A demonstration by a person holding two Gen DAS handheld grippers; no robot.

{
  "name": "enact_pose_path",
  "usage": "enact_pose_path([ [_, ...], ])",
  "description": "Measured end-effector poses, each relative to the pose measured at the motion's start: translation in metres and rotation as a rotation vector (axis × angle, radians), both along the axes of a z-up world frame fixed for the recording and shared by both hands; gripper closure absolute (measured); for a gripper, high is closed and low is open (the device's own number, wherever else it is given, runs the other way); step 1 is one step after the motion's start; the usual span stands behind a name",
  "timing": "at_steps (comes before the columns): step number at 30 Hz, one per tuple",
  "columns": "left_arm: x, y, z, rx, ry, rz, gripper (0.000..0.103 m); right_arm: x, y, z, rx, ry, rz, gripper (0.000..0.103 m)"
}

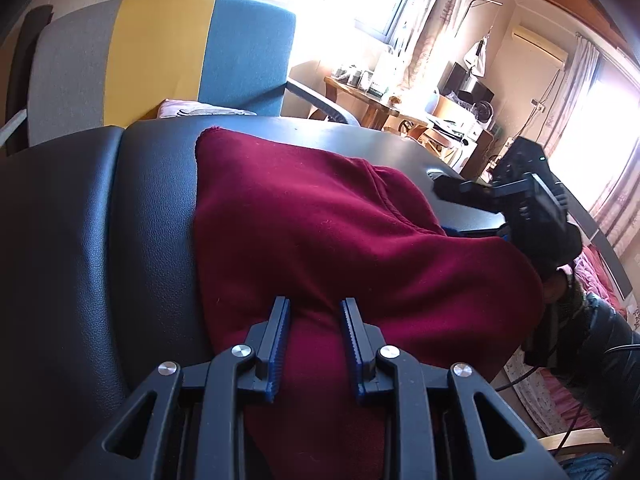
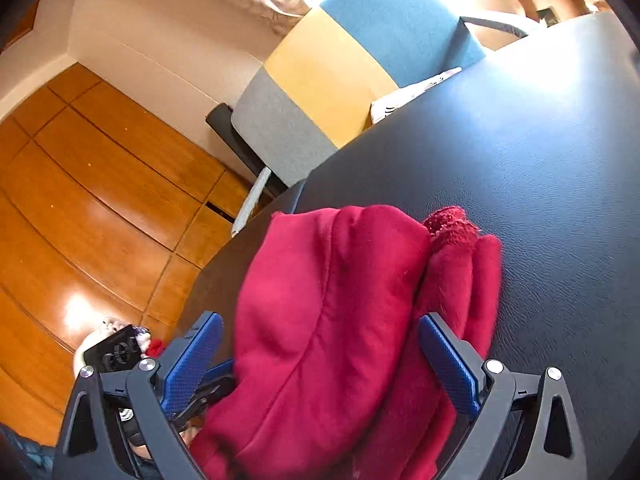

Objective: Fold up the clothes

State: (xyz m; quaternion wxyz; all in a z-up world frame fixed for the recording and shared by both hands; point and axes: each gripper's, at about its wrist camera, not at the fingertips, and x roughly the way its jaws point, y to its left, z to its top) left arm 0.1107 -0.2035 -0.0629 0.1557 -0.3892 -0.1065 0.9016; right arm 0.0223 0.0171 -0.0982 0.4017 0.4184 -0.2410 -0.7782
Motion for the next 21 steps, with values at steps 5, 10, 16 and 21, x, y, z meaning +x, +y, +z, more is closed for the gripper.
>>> enact_pose_path([
  [5,0.003,0.004,0.000,-0.019,0.018,-0.006,0.077,0.000,-0.009,-0.012,0.006,0.020,-0.064,0.000],
  [10,0.006,0.006,0.015,-0.009,0.048,-0.002,0.078,-0.005,-0.028,0.002,0.255,0.077,-0.048,0.068],
  [16,0.012,0.023,0.035,0.047,0.111,-0.104,0.078,-0.001,-0.036,0.038,0.350,0.217,-0.015,0.090],
  [21,0.008,0.072,0.028,0.025,0.062,-0.321,0.077,0.016,-0.014,0.074,0.277,0.341,-0.068,0.090],
])
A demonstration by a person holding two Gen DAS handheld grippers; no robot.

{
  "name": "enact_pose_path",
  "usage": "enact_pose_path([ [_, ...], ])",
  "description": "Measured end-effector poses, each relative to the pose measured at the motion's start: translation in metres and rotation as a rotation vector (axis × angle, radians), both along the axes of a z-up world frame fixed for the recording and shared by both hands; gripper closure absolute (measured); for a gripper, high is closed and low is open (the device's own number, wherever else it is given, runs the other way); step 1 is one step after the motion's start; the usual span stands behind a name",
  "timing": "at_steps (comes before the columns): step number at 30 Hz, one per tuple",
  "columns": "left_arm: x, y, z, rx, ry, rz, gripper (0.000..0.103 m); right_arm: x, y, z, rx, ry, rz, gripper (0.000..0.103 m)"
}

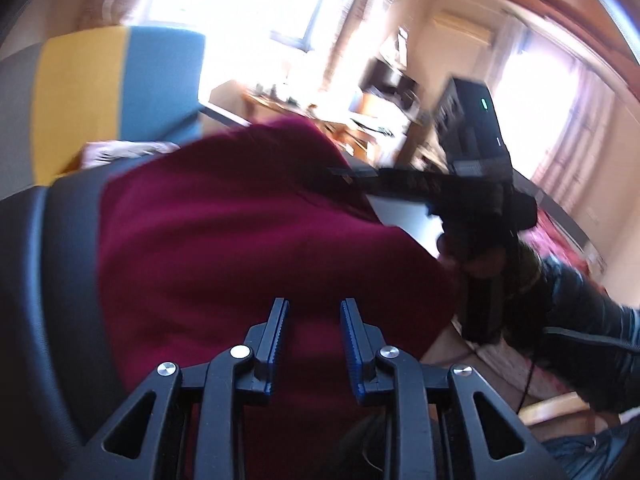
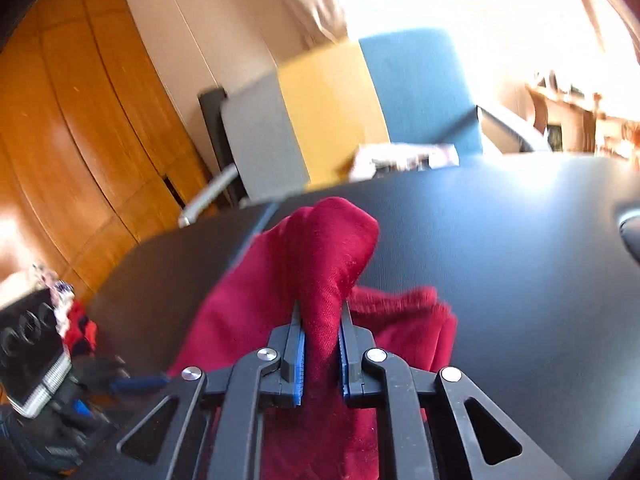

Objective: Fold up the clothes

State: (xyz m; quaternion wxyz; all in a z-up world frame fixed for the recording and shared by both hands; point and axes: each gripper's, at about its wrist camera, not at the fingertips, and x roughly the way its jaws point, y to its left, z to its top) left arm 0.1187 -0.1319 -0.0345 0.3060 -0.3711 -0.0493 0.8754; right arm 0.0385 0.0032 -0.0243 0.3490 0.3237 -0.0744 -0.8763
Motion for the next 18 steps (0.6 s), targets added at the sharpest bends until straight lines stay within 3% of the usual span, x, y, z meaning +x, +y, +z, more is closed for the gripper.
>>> enact_pose_path([
  [3,-0.002,0.031,-0.027,-0.068,-0.091,-0.116,0.078,-0.002,0.017,-0.021,0.009,-0.039,-0.053,0.090],
  [5,0.002,0.045,-0.044,-0.102,-0.115,-0.151,0.078,-0.007,0.036,-0.057,0.033,-0.119,-0.107,0.090],
  [9,0.001,0.050,-0.043,-0.108,-0.116,-0.132,0.078,-0.003,0.063,-0.095,-0.117,-0.155,-0.128,0.091],
  [12,0.000,0.048,-0.036,-0.087,-0.136,-0.111,0.080,-0.006,0.061,-0.092,-0.117,-0.161,-0.118,0.089],
  [15,0.006,0.038,-0.018,-0.022,-0.121,-0.078,0.080,-0.005,0.060,-0.076,-0.061,-0.155,-0.109,0.079],
  [18,0.011,0.021,0.001,0.022,-0.071,-0.023,0.080,0.008,0.059,-0.045,0.033,-0.062,-0.114,0.071],
])
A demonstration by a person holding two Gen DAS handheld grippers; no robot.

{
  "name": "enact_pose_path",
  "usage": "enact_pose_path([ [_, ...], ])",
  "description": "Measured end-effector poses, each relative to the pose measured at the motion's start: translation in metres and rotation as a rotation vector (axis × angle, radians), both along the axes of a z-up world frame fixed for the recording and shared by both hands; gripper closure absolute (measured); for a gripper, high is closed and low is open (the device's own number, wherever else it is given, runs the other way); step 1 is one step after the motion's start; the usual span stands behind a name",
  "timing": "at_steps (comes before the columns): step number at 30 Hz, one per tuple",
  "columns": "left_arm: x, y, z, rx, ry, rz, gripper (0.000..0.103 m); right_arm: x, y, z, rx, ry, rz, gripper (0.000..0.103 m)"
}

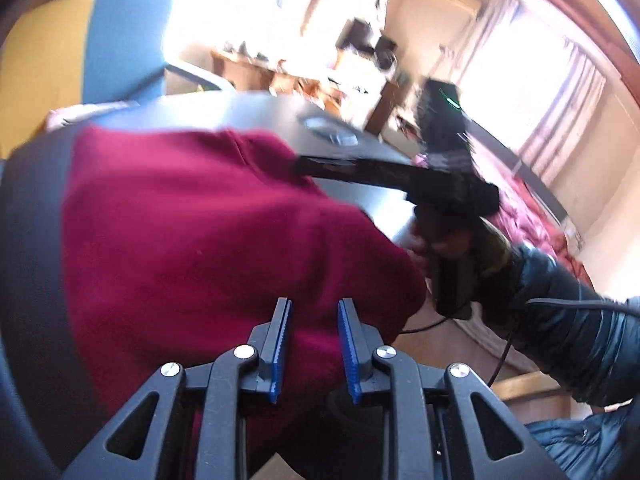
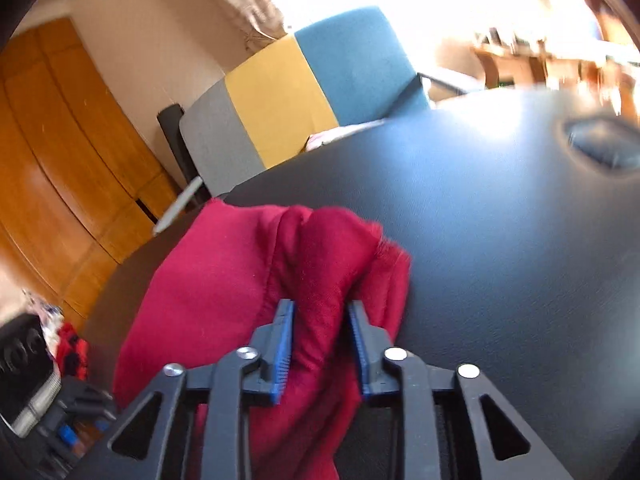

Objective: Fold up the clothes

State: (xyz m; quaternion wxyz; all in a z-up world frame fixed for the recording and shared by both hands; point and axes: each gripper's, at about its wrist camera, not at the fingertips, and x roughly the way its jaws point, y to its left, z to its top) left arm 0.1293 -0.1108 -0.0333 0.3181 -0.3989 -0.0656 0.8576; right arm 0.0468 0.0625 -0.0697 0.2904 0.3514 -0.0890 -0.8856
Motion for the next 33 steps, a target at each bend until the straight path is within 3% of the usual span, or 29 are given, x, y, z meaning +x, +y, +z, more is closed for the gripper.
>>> enact_pose_path([
  [3,0.001,-0.017,0.010,0.013,0.029,0.072,0.079,0.014,-0.006,0.031,0.042,0.079,0.050,0.071],
  [7,0.000,-0.029,0.000,-0.042,0.021,0.127,0.079,0.037,-0.043,0.050,0.136,0.129,0.257,0.071],
  [12,0.008,-0.013,-0.032,-0.121,-0.008,0.092,0.079,0.071,-0.071,0.005,0.400,0.061,0.409,0.071],
  [13,0.012,-0.011,-0.037,-0.122,-0.004,0.091,0.079,0.079,-0.068,-0.010,0.451,0.072,0.414,0.072],
  [14,0.017,-0.008,-0.039,-0.124,0.019,0.101,0.079,0.092,-0.063,-0.019,0.468,0.151,0.416,0.072],
  [17,0.020,0.002,-0.037,-0.189,0.049,0.100,0.079,0.099,-0.054,-0.028,0.433,0.203,0.372,0.073],
  [20,0.015,-0.010,-0.024,-0.125,0.012,0.101,0.079,0.094,-0.055,-0.023,0.434,0.188,0.376,0.073],
  [25,-0.015,-0.049,0.022,-0.034,0.073,0.253,0.079,0.072,-0.051,0.009,0.397,0.050,0.370,0.070],
  [27,-0.033,-0.061,0.037,-0.030,0.091,0.306,0.079,0.067,-0.051,0.033,0.366,0.044,0.323,0.067],
  [29,-0.055,-0.068,0.046,-0.024,0.091,0.345,0.079,0.061,-0.056,0.058,0.297,0.081,0.260,0.052],
  [31,-0.082,-0.068,0.049,-0.011,0.064,0.366,0.079,0.054,-0.065,0.069,0.256,0.102,0.229,0.046],
  [33,-0.110,-0.067,0.047,-0.010,0.035,0.380,0.079,0.048,-0.079,0.069,0.276,0.122,0.208,0.043],
])
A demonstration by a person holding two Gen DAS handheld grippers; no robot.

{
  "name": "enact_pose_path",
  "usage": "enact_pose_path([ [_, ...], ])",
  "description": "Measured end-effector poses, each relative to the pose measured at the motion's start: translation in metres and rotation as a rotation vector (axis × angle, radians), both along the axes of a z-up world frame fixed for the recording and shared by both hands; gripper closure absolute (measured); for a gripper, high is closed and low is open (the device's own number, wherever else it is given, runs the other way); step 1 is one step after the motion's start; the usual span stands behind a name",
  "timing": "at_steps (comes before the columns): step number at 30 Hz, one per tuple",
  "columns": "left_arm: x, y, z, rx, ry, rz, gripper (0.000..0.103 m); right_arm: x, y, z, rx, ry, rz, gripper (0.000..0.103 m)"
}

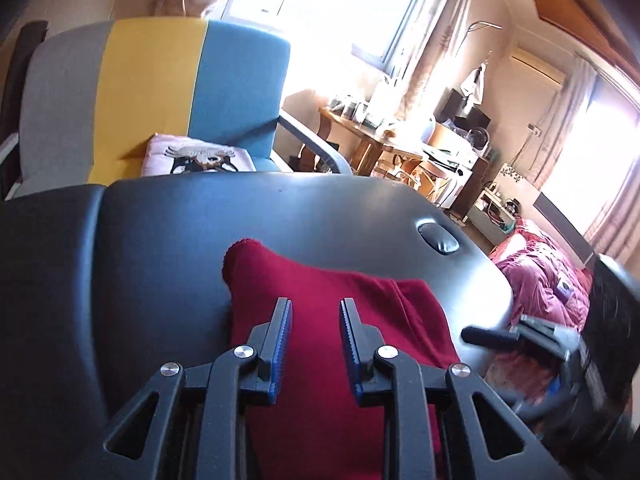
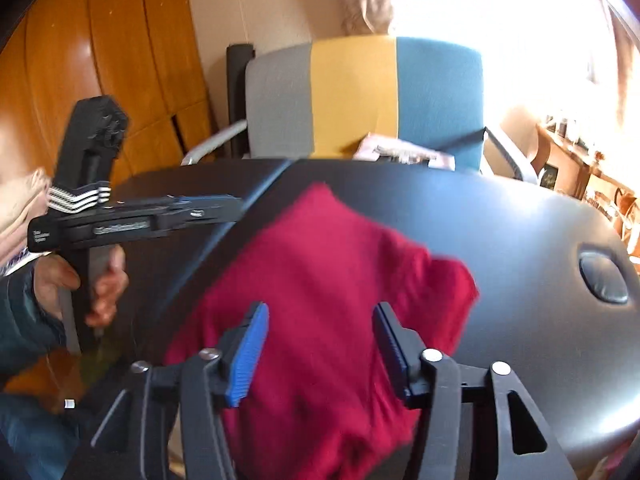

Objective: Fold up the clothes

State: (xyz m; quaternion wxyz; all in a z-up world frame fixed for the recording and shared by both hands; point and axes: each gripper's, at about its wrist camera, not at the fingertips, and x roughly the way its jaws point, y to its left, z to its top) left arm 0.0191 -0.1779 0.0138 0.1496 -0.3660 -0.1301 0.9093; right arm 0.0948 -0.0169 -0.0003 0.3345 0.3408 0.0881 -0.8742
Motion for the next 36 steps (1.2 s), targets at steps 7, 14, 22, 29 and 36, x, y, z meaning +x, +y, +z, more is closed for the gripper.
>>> enact_pose_path([
  [7,-0.037,0.036,-0.065,-0.151,-0.133,0.013,0.079,-0.017,0.002,-0.068,0.106,-0.017,-0.077,0.041],
  [14,-0.026,0.030,-0.103,-0.159,-0.132,0.092,0.077,-0.017,0.019,-0.090,-0.030,0.101,-0.054,0.041],
  [22,0.014,-0.018,-0.072,0.031,-0.059,0.123,0.070,-0.032,0.032,-0.062,-0.109,-0.060,-0.013,0.029],
  [29,0.041,-0.069,-0.079,0.274,-0.145,0.056,0.051,-0.041,0.082,-0.042,-0.313,-0.162,-0.109,0.000],
  [36,0.029,-0.048,-0.113,0.346,-0.244,-0.028,0.038,-0.067,0.084,-0.096,-0.389,-0.429,-0.130,0.000],
])
